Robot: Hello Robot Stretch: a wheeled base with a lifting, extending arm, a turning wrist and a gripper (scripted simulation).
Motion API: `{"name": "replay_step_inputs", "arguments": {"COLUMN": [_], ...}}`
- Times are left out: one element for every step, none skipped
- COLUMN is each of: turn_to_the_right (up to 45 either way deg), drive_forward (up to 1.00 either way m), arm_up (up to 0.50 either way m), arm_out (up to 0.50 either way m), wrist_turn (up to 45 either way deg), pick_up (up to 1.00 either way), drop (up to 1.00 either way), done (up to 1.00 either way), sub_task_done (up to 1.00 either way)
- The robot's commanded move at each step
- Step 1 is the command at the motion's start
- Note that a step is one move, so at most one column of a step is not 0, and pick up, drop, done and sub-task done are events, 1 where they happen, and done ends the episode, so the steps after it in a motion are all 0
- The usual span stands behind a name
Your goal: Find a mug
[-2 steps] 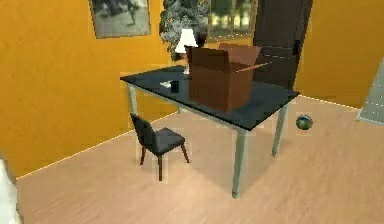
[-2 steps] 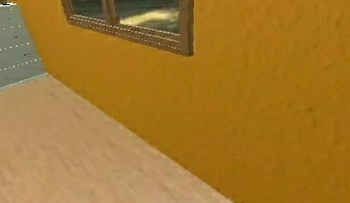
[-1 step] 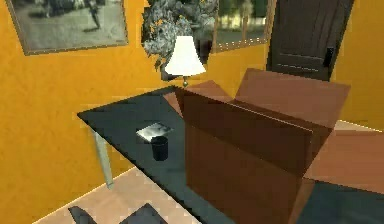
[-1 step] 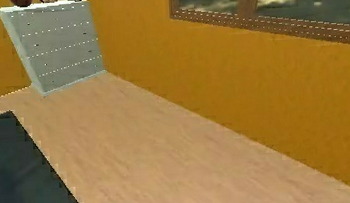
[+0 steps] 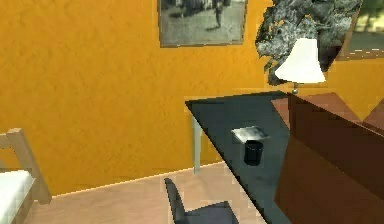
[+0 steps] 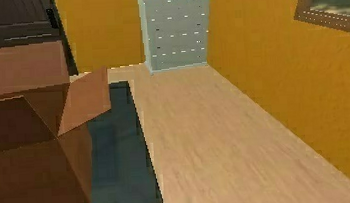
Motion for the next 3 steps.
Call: {"name": "replay_step_inputs", "arguments": {"turn_to_the_right": [0.0, 21.0, 0.0], "drive_forward": [0.10, 0.00, 0.00], "arm_up": [0.00, 0.00, 0.00], "arm_out": [0.00, 0.00, 0.00], "wrist_turn": [0.0, 0.0, 0.0], "pick_up": [0.00, 0.00, 0.00], "drop": [0.00, 0.00, 0.00], "done": [0.00, 0.00, 1.00], "sub_task_done": [0.00, 0.00, 0.00]}}
